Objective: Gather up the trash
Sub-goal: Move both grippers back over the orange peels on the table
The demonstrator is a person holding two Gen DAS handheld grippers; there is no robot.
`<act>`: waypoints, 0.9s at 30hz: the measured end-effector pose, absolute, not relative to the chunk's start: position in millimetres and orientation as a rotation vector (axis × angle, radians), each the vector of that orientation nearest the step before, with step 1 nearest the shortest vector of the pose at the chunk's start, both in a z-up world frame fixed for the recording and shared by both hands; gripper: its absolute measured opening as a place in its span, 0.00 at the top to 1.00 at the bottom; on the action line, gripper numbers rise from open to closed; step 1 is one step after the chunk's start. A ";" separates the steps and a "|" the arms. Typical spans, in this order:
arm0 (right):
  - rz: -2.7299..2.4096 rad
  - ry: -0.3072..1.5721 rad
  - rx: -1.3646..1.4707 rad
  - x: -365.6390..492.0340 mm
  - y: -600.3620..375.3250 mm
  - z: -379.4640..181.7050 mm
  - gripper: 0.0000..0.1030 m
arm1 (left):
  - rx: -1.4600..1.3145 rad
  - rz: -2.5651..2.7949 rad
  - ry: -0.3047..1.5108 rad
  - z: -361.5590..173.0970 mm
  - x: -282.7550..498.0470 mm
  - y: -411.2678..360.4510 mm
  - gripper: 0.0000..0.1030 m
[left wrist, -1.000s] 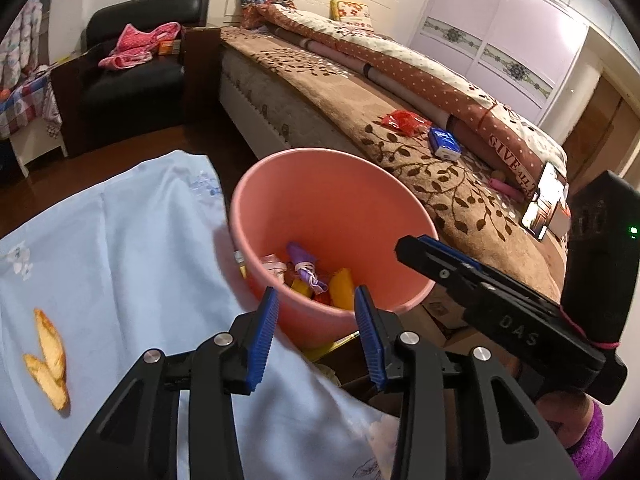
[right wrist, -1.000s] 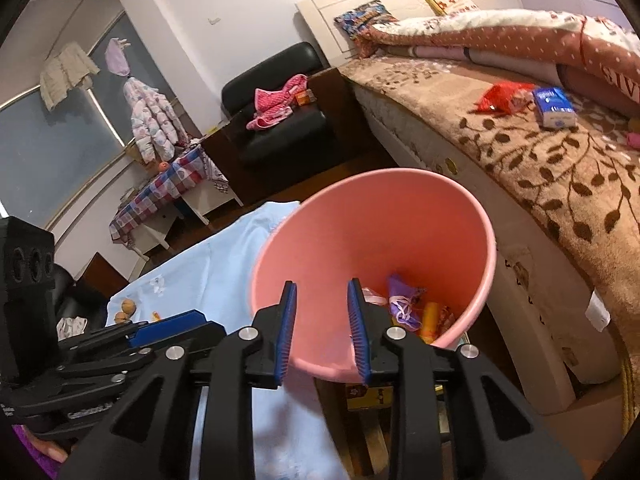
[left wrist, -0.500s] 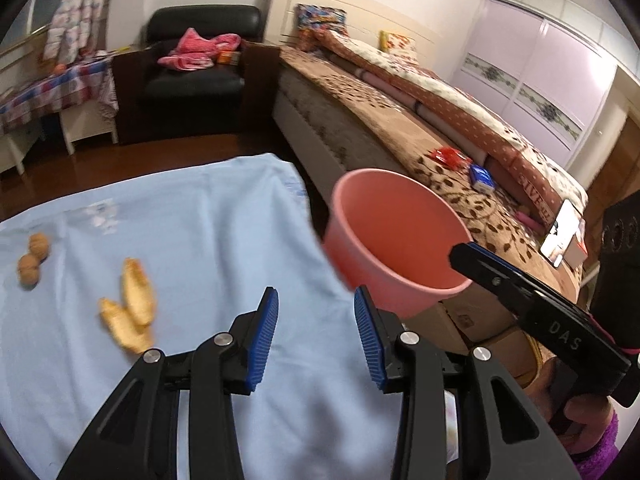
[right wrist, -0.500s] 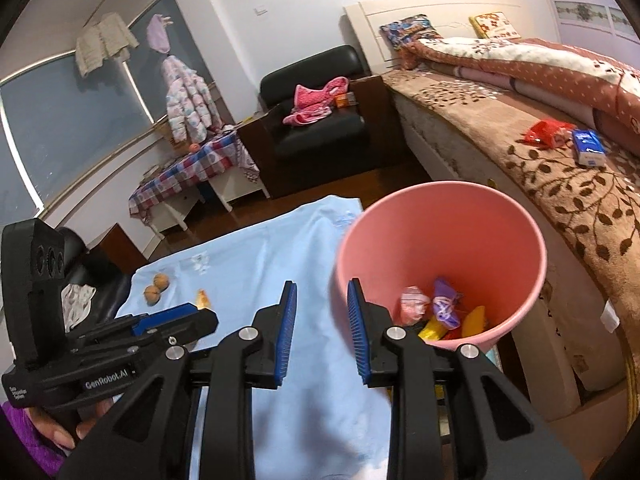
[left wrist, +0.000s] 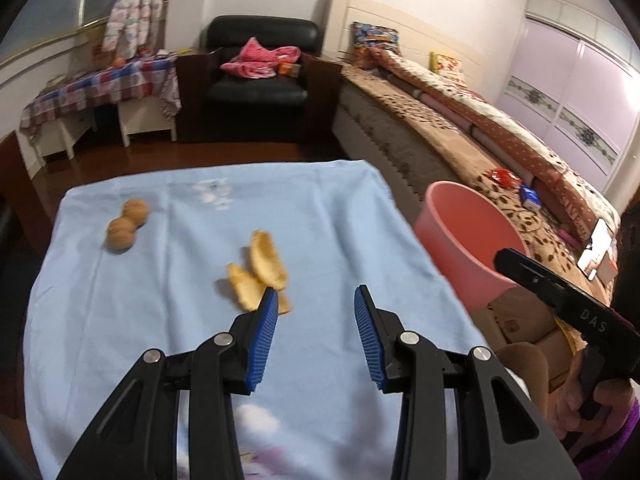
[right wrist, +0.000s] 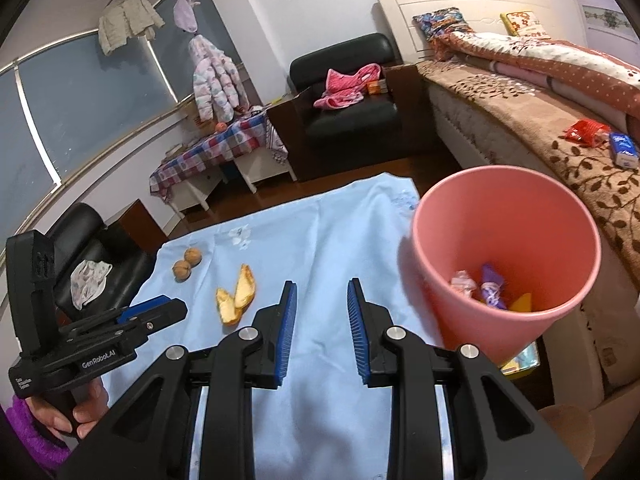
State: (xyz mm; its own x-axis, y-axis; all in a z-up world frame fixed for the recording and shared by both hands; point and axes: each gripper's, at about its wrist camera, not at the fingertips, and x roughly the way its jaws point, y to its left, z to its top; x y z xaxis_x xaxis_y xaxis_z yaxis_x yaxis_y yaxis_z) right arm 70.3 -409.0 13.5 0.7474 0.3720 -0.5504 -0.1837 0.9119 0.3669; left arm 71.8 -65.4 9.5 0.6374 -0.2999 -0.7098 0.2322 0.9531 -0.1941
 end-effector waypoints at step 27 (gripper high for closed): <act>0.387 0.784 0.261 118.2 -350.7 -17.9 0.74 | -0.153 -0.204 0.946 -55.7 142.5 -33.1 0.67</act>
